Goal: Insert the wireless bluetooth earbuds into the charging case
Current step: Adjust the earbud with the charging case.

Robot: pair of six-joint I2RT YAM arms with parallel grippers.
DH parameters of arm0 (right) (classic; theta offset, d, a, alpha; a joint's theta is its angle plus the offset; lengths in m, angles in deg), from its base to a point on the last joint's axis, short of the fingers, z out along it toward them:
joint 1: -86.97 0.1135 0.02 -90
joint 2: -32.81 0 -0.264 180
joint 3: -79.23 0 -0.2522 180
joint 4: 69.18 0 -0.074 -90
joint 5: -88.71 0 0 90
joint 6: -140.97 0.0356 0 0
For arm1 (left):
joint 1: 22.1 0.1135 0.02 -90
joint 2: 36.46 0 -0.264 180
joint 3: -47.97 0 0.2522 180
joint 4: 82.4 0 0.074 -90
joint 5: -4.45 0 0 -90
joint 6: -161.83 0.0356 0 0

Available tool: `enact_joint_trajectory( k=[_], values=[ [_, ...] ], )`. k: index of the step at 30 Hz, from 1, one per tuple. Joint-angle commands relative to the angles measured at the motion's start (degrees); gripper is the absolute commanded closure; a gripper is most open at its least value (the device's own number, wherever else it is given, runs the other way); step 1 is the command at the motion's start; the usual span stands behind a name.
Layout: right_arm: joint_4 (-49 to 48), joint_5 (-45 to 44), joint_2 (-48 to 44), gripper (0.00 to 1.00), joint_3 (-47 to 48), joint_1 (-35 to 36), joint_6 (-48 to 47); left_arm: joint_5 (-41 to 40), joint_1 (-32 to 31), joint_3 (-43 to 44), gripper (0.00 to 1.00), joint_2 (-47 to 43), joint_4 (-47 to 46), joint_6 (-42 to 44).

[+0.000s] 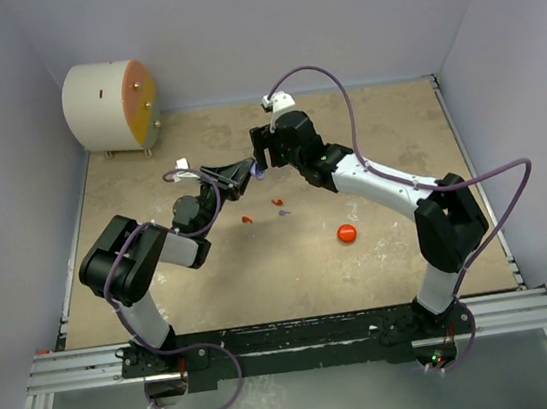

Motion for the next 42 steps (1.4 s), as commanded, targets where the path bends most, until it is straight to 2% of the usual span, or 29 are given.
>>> enact_joint_trajectory(
  k=[1, 12, 21, 27, 34, 42],
  values=[
    [-2.75, -1.11, -3.33, 0.20, -0.74, 0.35, 1.30, 0.76, -0.08, 1.46, 1.00, -0.87, -3.83, 1.31],
    [-3.96, -4.98, -5.48, 0.20, 2.13, -0.85, -0.10, -0.51, -0.08, -0.17, 1.00, -1.72, -2.66, -0.02],
    [-5.30, -5.13, -15.73, 0.21, -5.72, -0.84, -1.81, -1.93, 0.56, 3.28, 1.00, -1.30, 3.96, -2.26],
    [-5.94, -1.88, -19.58, 0.22, -9.51, -0.87, -4.28, -0.96, 1.95, 6.70, 1.00, 1.95, 2.13, -5.94],
    [-7.36, 0.45, -19.30, 0.22, -12.89, -0.81, -3.97, -0.04, 2.42, 9.28, 1.00, 2.76, 2.73, -7.50],
    [-8.64, 2.20, -17.17, 0.22, -12.65, -0.77, -3.97, 0.12, 2.24, 8.79, 1.00, 2.05, 3.55, -6.90]
  ],
)
